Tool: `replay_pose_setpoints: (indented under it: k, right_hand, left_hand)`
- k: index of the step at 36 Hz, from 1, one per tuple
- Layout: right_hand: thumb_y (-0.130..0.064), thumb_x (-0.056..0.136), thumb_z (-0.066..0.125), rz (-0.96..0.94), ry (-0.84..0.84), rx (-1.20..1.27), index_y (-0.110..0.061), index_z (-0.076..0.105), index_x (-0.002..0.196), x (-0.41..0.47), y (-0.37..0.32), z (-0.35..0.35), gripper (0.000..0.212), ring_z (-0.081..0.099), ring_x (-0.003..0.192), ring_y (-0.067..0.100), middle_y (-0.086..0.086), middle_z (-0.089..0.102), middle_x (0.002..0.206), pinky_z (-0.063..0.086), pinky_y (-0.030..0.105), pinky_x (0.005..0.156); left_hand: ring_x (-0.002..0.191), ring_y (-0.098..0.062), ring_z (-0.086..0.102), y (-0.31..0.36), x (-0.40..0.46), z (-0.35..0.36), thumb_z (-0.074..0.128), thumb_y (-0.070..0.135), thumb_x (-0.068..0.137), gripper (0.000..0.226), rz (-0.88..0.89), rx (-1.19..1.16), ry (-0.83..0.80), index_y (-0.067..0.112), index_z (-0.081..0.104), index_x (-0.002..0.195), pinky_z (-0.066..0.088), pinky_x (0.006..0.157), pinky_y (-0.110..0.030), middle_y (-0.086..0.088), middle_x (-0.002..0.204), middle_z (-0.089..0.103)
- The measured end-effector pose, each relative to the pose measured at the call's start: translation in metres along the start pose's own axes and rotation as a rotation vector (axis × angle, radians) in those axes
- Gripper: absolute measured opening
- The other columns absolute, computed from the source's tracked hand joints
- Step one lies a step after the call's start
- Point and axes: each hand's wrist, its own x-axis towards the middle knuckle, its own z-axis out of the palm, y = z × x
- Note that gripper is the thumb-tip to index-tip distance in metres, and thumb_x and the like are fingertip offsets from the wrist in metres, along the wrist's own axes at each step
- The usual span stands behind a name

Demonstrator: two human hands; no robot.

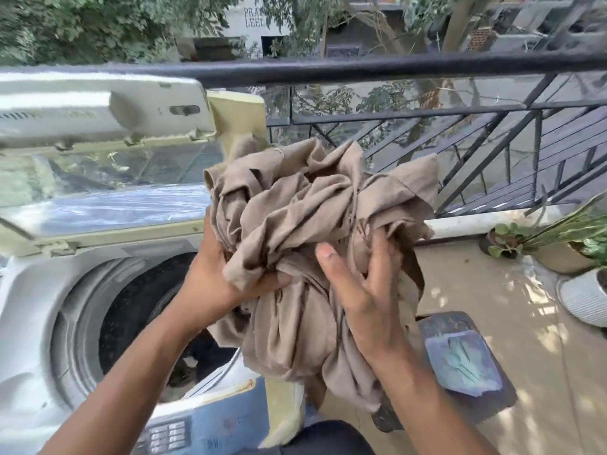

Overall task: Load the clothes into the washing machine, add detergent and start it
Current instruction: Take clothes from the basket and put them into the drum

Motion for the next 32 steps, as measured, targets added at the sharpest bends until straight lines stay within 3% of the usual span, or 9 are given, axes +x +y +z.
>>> replay_pose_setpoints:
  k: [8,16,19,21,22,23,25,29,32]
  right_hand:
    - [-0.074,0.076,0.066,-0.047,-0.057,-0.056,-0.023,0.043,0.15,-0.044,-0.046,0.065,0.094,0.027,0.153,0.024,0.004,0.038,0.158,0.018,0.054,0.126]
    - [-0.063,0.075,0.071,-0.119,-0.246,-0.011,-0.055,0.031,0.128,-0.076,-0.066,0.142,0.067,0.02,0.14,-0.012,-0.041,0.027,0.14,0.007,0.048,0.129]
    - [-0.068,0.074,0.068,-0.075,-0.327,-0.022,-0.044,0.026,0.123,-0.087,-0.07,0.168,0.069,0.015,0.135,-0.007,-0.017,0.038,0.129,-0.006,0.041,0.126]
    - [-0.065,0.076,0.068,-0.13,-0.342,-0.044,-0.037,0.026,0.124,-0.09,-0.071,0.187,0.069,0.012,0.135,-0.018,-0.051,0.033,0.127,-0.006,0.039,0.124]
    - [-0.061,0.077,0.069,-0.148,-0.332,-0.052,-0.035,0.023,0.128,-0.09,-0.069,0.196,0.073,0.01,0.127,0.011,-0.065,0.024,0.12,-0.005,0.039,0.124]
    - [-0.059,0.078,0.069,-0.171,-0.307,-0.057,-0.036,0.02,0.133,-0.09,-0.063,0.207,0.077,-0.009,0.126,-0.026,-0.066,0.018,0.122,-0.002,0.044,0.125]
    - [-0.055,0.078,0.065,-0.266,-0.211,-0.067,-0.044,0.015,0.144,-0.09,-0.046,0.228,0.083,0.012,0.154,0.023,-0.039,0.021,0.15,0.006,0.062,0.126]
    - [-0.045,0.079,0.06,-0.426,-0.105,-0.161,-0.028,0.002,0.155,-0.088,-0.002,0.26,0.097,0.008,0.155,0.029,-0.004,0.014,0.171,0.005,0.071,0.121]
    - [-0.05,0.074,0.065,-0.354,-0.184,-0.289,-0.015,0.028,0.147,-0.079,0.02,0.266,0.09,0.036,0.142,0.042,0.021,0.045,0.153,0.014,0.056,0.126]
  left_hand:
    - [0.145,0.002,0.046,0.009,-0.023,-0.088,0.102,0.037,0.062,0.121,0.153,0.142,-0.034,-0.006,0.038,0.155,0.036,0.118,-0.015,0.008,0.156,0.054]
    - [0.14,-0.002,0.054,-0.019,-0.068,-0.18,0.09,0.059,0.058,0.12,0.121,0.162,0.131,-0.001,0.044,0.152,0.041,0.118,-0.022,0.003,0.149,0.06]
    - [0.138,-0.011,0.058,-0.04,-0.086,-0.205,0.092,0.053,0.057,0.113,0.058,0.158,0.2,0.008,0.048,0.151,0.044,0.12,-0.042,0.005,0.146,0.063]
    - [0.127,0.013,0.057,-0.048,-0.098,-0.209,0.099,0.044,0.06,0.112,0.047,0.163,0.28,0.01,0.044,0.151,0.043,0.115,-0.022,0.028,0.135,0.063]
    - [0.116,0.027,0.053,-0.05,-0.102,-0.208,0.103,0.036,0.063,0.108,0.034,0.164,0.33,0.011,0.042,0.149,0.041,0.107,-0.01,0.038,0.125,0.061]
    - [0.107,0.034,0.05,-0.056,-0.104,-0.208,0.101,0.029,0.063,0.099,0.013,0.169,0.373,0.017,0.043,0.143,0.039,0.099,-0.003,0.043,0.117,0.06]
    - [0.112,0.03,0.052,-0.07,-0.104,-0.21,0.096,0.018,0.067,0.088,0.001,0.184,0.388,0.029,0.042,0.136,0.039,0.098,0.0,0.043,0.121,0.06]
    - [0.131,-0.017,0.063,-0.111,-0.104,-0.216,0.086,0.053,0.071,0.109,-0.073,0.199,0.347,0.028,0.029,0.159,0.053,0.106,-0.054,0.001,0.143,0.062]
    - [0.138,-0.02,0.057,-0.129,-0.106,-0.212,0.082,0.047,0.067,0.111,-0.113,0.255,0.325,0.044,0.014,0.155,0.048,0.113,-0.042,-0.004,0.151,0.054]
